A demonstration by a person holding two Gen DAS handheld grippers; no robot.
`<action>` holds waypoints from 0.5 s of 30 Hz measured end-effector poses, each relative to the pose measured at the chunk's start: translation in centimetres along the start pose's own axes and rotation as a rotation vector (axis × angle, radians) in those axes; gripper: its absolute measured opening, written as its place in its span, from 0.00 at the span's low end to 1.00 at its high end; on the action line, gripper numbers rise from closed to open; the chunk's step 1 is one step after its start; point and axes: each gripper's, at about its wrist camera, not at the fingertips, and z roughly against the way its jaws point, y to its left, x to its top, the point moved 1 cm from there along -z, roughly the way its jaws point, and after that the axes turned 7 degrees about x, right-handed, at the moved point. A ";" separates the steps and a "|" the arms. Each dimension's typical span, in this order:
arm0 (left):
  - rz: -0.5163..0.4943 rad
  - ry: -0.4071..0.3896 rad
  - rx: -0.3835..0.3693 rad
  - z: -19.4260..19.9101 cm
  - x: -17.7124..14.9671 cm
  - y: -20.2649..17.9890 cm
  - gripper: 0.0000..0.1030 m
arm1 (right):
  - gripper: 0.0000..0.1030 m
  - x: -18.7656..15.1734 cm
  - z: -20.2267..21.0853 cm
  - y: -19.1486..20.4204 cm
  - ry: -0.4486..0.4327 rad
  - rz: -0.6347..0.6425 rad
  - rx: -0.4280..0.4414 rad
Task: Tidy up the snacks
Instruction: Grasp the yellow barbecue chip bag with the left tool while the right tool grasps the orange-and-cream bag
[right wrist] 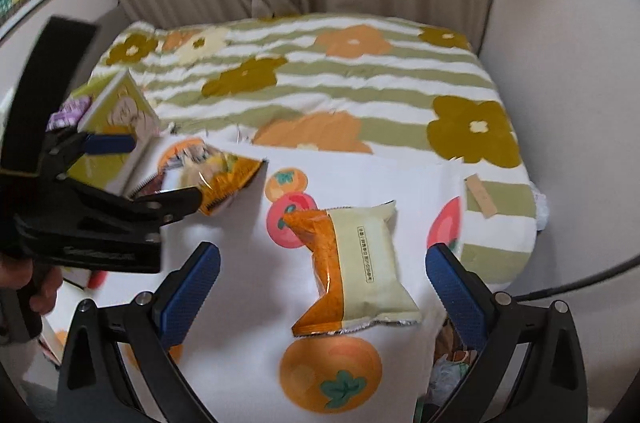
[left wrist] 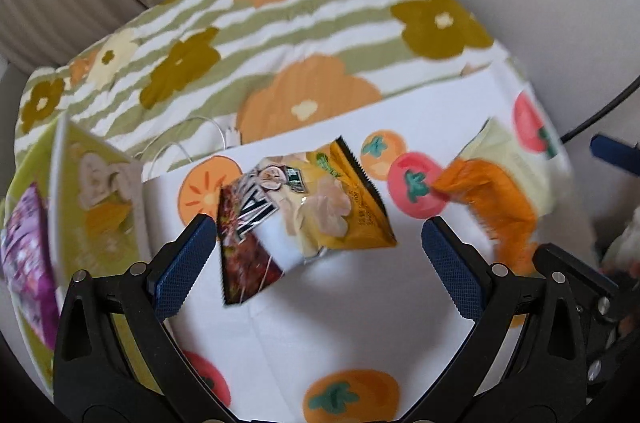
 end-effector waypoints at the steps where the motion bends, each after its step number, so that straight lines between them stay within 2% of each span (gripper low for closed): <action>1: -0.020 0.013 0.009 -0.9 0.1 -0.4 0.99 | 0.99 -0.1 -0.7 -0.1 0.013 0.016 -0.002; 8: -0.113 0.049 0.078 -4.8 0.8 -1.6 0.99 | 0.99 -0.3 -5.0 -1.0 0.100 0.072 0.005; 13: -0.163 0.086 0.123 -7.6 0.9 -1.8 0.99 | 0.99 -0.5 -7.0 -1.8 0.114 0.058 0.037; 15: -0.176 0.080 0.118 -7.8 0.7 -1.8 0.99 | 0.99 -0.6 -7.7 -2.1 0.127 0.044 0.040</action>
